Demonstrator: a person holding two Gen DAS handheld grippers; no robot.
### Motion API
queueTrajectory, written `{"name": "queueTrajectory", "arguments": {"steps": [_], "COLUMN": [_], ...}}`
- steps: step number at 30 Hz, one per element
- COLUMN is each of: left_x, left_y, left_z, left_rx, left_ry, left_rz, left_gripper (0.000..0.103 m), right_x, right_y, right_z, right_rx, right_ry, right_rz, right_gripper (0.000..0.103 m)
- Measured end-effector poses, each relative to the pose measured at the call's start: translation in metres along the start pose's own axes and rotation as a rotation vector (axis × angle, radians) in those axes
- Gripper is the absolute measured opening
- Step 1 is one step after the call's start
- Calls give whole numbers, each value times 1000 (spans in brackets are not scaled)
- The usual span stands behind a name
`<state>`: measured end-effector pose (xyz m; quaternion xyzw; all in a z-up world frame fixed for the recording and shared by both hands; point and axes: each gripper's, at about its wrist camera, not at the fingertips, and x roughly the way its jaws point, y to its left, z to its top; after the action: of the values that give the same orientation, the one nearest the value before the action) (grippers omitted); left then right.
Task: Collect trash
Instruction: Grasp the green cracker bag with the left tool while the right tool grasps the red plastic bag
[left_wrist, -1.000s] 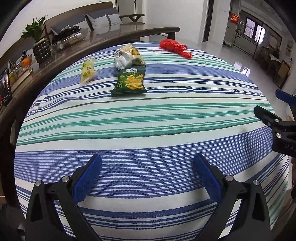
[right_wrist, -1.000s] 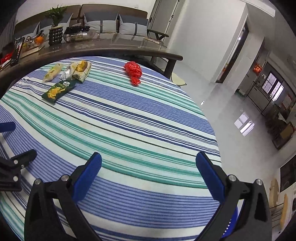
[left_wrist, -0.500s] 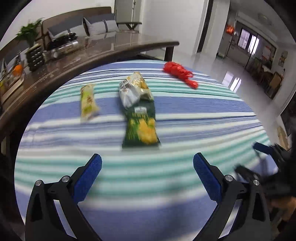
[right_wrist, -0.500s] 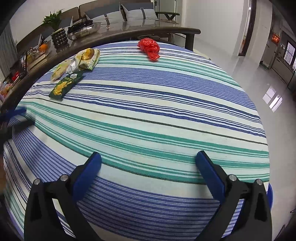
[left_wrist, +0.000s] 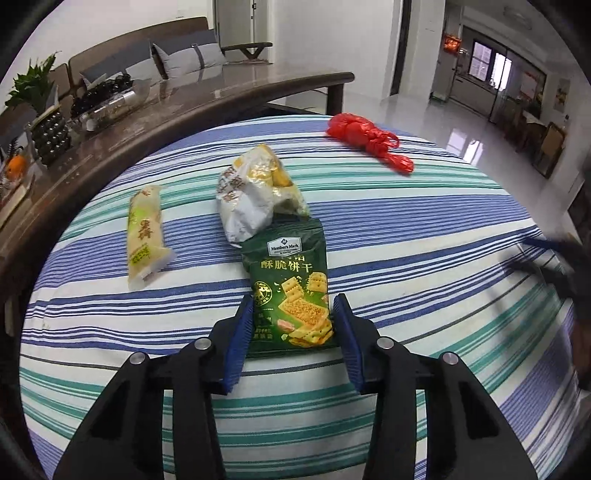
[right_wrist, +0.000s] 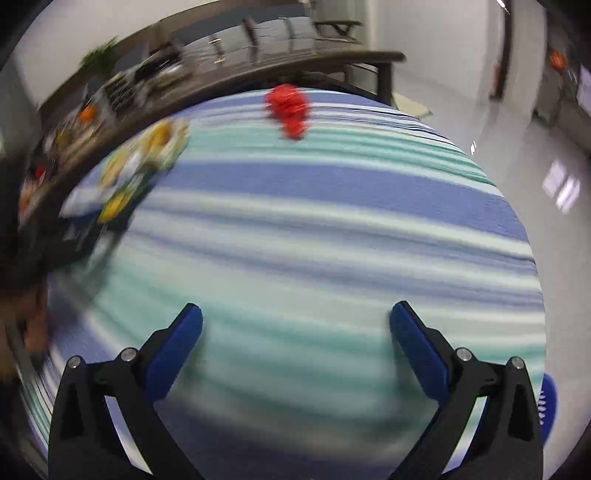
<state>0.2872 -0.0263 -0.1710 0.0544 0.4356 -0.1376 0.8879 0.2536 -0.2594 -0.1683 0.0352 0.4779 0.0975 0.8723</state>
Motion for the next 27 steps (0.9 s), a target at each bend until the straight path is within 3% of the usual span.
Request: {"name": "queueTrajectory", "arguments": {"steps": [2,7,10,14,15,16,17,19,21,27], "left_x": [1,1,1,1,1,1,1,0,-1,-9], "left_y": [3,6,5,6,6,6,7,7,5,-12], "left_z": [0,0,0,-2,-1,-1,-1,-1,-2,-11], "left_rx": [-19,-37,-28,-34,-36,-36,-38,-49,-53,-68], "left_ry": [2,3,5,3,2,2,1,-1,0,10], "left_rz": [-17,-35,-24,-32,-33,-33,-33,-47,-67,-146], "left_gripper": [43,43,43,43,43,42,42,41,40,39], "right_x": [13,72,94,116,121,128,131,128,116,44], "right_y": [-16,1,24,33,35,37,37,35,28,6], "right_z": [34,118,155,184,187,188,187,185,173,92], "right_rx": [41,-61,-105,-46,-37,-32,-34,-42,-17,-31], "right_ry": [-9,74,49,24,28,37,51,34,16,-12], "right_rz": [13,50,16,0,-3,2,15,-1,26,47], "right_gripper": [98,98,98,98,96,79,44,36,36,36]}}
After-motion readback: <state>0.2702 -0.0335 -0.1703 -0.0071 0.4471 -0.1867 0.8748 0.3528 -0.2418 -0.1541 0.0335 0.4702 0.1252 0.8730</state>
